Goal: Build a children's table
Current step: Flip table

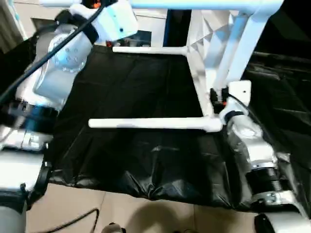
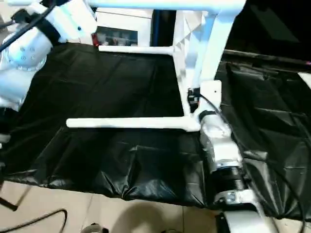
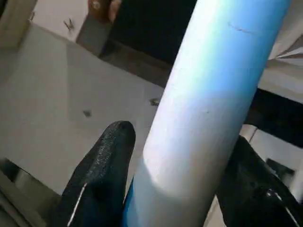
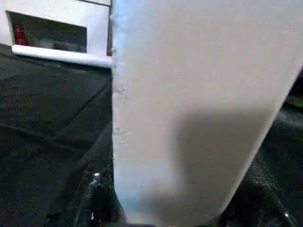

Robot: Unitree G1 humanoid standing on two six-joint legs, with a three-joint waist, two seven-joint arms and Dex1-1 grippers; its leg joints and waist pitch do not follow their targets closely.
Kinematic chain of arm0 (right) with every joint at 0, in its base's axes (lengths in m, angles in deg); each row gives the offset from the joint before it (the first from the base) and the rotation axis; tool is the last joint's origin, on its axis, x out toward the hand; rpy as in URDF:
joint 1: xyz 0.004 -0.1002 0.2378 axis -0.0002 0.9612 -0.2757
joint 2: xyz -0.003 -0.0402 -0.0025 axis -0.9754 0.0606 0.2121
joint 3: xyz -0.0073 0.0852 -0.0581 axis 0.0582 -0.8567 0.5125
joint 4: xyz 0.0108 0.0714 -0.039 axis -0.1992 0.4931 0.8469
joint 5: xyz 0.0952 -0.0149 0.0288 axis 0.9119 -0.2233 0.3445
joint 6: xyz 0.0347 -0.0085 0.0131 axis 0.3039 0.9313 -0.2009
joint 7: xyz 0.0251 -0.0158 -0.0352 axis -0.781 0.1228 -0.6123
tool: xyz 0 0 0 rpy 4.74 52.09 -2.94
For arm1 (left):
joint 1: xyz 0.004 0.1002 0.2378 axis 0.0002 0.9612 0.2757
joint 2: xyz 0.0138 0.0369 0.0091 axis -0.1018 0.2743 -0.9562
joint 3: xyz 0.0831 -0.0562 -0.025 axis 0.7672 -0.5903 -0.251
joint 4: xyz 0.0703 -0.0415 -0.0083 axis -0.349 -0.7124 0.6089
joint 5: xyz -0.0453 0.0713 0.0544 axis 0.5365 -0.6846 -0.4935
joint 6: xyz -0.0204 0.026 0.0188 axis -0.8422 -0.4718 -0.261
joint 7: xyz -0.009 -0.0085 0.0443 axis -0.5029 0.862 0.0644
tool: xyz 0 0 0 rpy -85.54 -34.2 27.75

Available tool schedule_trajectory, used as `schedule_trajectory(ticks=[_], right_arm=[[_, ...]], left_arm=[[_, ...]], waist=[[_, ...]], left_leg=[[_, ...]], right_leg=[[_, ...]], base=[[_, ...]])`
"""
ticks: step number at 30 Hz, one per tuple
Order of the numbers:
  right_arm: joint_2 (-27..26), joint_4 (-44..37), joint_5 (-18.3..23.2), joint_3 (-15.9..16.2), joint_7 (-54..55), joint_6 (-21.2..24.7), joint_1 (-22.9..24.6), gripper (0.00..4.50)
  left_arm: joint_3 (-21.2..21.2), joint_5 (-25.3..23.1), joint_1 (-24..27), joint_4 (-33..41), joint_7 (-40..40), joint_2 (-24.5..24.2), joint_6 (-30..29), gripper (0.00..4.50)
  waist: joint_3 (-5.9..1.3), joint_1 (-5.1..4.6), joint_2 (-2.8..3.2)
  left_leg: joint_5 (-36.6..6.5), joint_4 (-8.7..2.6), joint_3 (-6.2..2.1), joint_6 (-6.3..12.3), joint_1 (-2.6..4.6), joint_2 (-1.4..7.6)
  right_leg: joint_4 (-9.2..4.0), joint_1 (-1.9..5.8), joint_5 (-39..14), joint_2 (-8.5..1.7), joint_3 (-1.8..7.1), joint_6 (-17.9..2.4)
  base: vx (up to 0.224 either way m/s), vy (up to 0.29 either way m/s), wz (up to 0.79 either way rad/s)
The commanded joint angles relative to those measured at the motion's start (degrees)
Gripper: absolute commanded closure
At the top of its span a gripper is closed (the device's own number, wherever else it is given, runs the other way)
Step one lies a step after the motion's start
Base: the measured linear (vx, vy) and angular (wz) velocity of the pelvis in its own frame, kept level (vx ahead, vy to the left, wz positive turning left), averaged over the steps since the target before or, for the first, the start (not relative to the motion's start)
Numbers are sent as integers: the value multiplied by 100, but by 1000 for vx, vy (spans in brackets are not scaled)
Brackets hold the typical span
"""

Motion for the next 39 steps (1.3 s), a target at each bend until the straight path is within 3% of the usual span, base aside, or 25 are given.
schedule_trajectory(ticks=[1, 2, 3, 5, 8, 11, 14, 15, 16, 17, 19, 21, 25, 28, 31, 33, 35, 39], right_arm=[[394, -370, -248, -27, -328, -334, -388, 249], [695, -546, -273, -132, -444, -289, -458, 249], [695, -546, -273, -132, -444, -289, -458, 251], [1023, -734, -244, -296, -583, -222, -536, 256], [1308, -863, -223, -421, -715, -169, -628, 271], [1823, -1042, -201, -616, -909, -108, -904, 276], [2130, -1190, -166, -744, -1004, -26, -1203, 278], [2169, -1214, -164, -753, -1022, -11, -1247, 278], [2227, -1262, -166, -769, -1061, 21, -1311, 278], [2319, -1325, -190, -778, -1113, 48, -1445, 278], [2480, -1432, -226, -779, -1199, 120, -1743, 278], [2584, -1521, -228, -758, -1260, 184, -1956, 278], [2588, -1732, -45, -575, -1593, 521, -2121, 278], [2554, -1915, 126, -359, -2041, 779, -1977, 278], [2463, -1986, 177, -341, -2139, 830, -1920, 208], [2414, -1996, 227, -379, -2213, 837, -1924, 202], [2403, -2024, 198, -391, -2299, 829, -1905, 164], [2337, -2145, 148, -461, -2384, 864, -1887, 143]], left_arm=[[-604, 1069, 147, 209, 63, 240, -196, 222], [-893, 1240, 318, 300, 130, 225, -322, 222], [-893, 1240, 318, 300, 130, 225, -322, 222], [-1217, 1413, 568, 441, 184, 257, -510, 222], [-1472, 1602, 792, 563, 237, 342, -649, 222], [-1937, 2032, 1267, 942, 428, 676, -872, 223], [-2128, 2257, 1709, 1229, 474, 937, -1133, 223], [-2146, 2288, 1774, 1266, 477, 976, -1165, 223], [-2175, 2350, 1877, 1340, 478, 1038, -1230, 224], [-2234, 2493, 2062, 1390, 527, 1199, -1277, 225], [-2223, 2644, 2456, 1451, 525, 1436, -1306, 226], [-2126, 2637, 2771, 1530, 447, 1592, -1335, 227], [-1833, 2578, 3144, 1564, 371, 1818, -1387, 238], [-1722, 2455, 3142, 1575, 403, 1829, -1369, 241], [-1718, 2395, 3048, 1548, 430, 1786, -1332, 248], [-1743, 2353, 3003, 1550, 473, 1753, -1322, 248], [-1719, 2277, 2954, 1538, 432, 1647, -1263, 254], [-1690, 2229, 2921, 1519, 402, 1552, -1240, 261]], waist=[[-466, 38, -49], [-467, 26, -73], [-488, 58, -101], [-469, 78, -53], [-464, 100, -11], [-461, 116, -50], [-456, 116, -84], [-452, 136, -94], [-454, 146, -80], [-450, 134, -105], [-445, 116, -123], [-439, 113, -165], [-431, 68, -190], [-430, 54, -240], [-436, 35, -250], [-446, 26, -281], [-444, 37, -271], [-449, 37, -264]], left_leg=[[-1166, -368, 20, -183, 62, 6], [-1056, -358, 27, -147, 29, -4], [-860, -320, 55, -37, 25, -20], [-793, -302, 80, 103, 8, -33], [-988, -312, 78, 87, 50, -3], [-1068, -315, 84, 98, 65, 15], [-1194, -305, 109, 162, 83, 20], [-1177, -309, 98, 161, 63, 23], [-1186, -306, 103, 171, 79, 30], [-1246, -305, 117, 182, 90, 32], [-1336, -321, 99, 134, 61, 36], [-1484, -316, 111, 127, 102, 56], [-1778, -339, 90, 31, 100, 57], [-2040, -359, 66, -30, 127, 64], [-2265, -364, 43, -102, 137, 54], [-2393, -359, 26, -119, 148, 36], [-2401, -369, 12, -159, 150, 47], [-2414, -370, 0, -182, 152, 44]], right_leg=[[-317, 328, -1064, -218, 144, -933], [-308, 361, -1021, -207, 136, -930], [-289, 355, -802, -192, 146, -951], [-292, 326, -828, -195, 151, -958], [-337, 295, -1310, -201, 141, -860], [-337, 289, -1383, -190, 136, -840], [-370, 246, -1588, -180, 125, -782], [-360, 271, -1661, -198, 117, -749], [-374, 246, -1690, -191, 120, -714], [-389, 221, -1722, -174, 118, -687], [-385, 242, -1803, -179, 104, -645], [-406, 200, -1880, -169, 111, -582], [-458, 162, -2110, -151, 102, -362], [-476, 143, -2167, -141, 96, -248], [-495, 124, -2307, -135, 84, -191], [-511, 118, -2465, -133, 68, -137], [-514, 115, -2438, -144, 68, -160], [-509, 120, -2391, -151, 67, -204]], base=[[0, 0, 0], [0, 0, 0], [0, 0, 0], [0, 0, 0], [0, 0, 0], [0, 0, 0], [0, 0, 0], [0, 0, 0], [0, 0, 0], [0, 0, 0], [0, 0, 0], [0, 0, 0], [0, 0, 0], [0, 0, 0], [0, 0, 0], [0, 0, 0], [0, 0, 0], [0, 0, 0]])
